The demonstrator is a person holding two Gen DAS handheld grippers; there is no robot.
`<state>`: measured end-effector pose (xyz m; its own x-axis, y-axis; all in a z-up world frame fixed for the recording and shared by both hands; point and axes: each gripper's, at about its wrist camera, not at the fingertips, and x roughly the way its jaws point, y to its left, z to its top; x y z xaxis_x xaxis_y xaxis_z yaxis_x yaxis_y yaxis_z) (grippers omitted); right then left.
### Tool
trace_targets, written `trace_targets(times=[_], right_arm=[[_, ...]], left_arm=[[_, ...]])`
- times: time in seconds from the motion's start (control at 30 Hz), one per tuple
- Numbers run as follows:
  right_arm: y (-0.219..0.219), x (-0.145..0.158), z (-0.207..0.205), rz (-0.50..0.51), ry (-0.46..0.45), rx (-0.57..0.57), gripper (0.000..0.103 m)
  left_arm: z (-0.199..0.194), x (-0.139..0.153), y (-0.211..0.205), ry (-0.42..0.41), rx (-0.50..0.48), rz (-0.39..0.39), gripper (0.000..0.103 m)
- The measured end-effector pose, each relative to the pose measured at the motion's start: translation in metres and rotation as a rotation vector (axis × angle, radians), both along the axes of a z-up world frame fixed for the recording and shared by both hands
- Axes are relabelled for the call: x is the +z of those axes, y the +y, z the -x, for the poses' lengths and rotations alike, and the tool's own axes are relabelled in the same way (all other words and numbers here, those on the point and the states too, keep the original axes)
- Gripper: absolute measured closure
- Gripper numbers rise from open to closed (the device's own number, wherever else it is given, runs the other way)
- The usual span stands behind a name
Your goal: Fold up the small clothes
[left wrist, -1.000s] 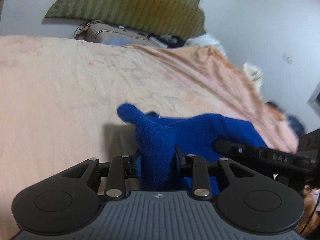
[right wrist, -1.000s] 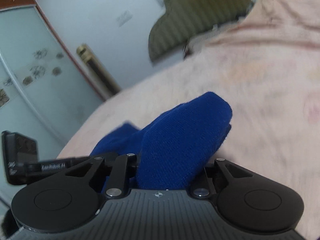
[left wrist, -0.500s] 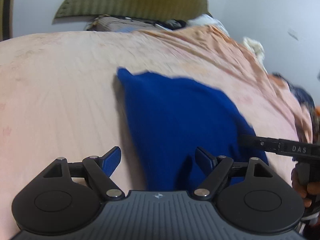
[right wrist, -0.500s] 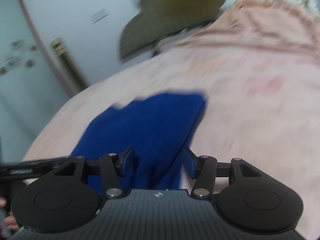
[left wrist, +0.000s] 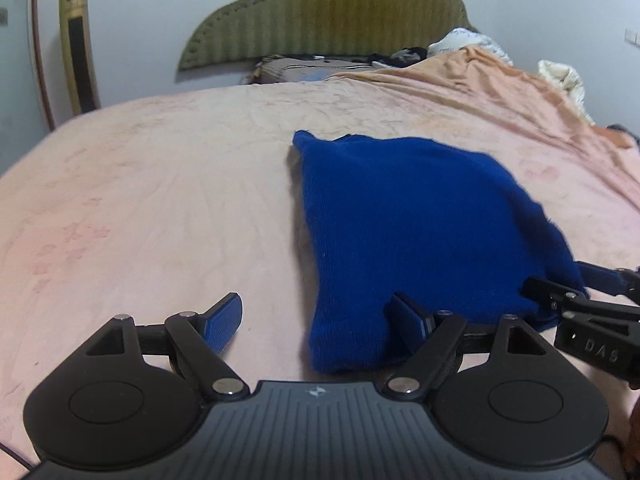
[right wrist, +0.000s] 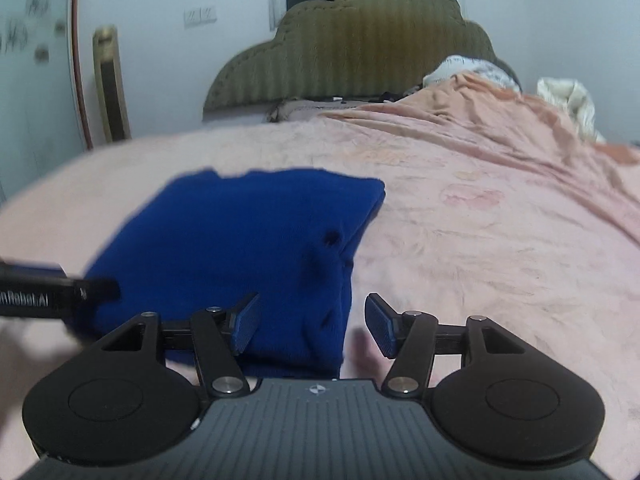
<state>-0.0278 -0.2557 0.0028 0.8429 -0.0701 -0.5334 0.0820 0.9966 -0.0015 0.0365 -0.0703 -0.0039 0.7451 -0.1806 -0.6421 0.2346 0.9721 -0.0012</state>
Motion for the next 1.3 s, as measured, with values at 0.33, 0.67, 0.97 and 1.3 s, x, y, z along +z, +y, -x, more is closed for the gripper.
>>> trace_targets(times=[0.33, 0.67, 0.97, 1.3], right_arm=[[0.026, -0.002, 0.01, 0.084, 0.01, -0.034, 0.006], [0.032, -0.005, 0.025, 0.072, 0.071, 0.011, 0.002], [0.031, 0.006, 0.04, 0.102, 0.005, 0.014, 0.001], [0.0, 0.004, 0.049, -0.2, 0.037, -0.064, 0.001]], left_arm=[[0.013, -0.001, 0.0, -0.014, 0.059, 0.01, 0.019], [0.027, -0.004, 0.0, -0.003, 0.066, -0.008, 0.019], [0.036, -0.009, 0.007, 0.031, 0.074, -0.011, 0.019], [0.046, -0.019, 0.015, -0.01, 0.085, 0.02, 0.018]])
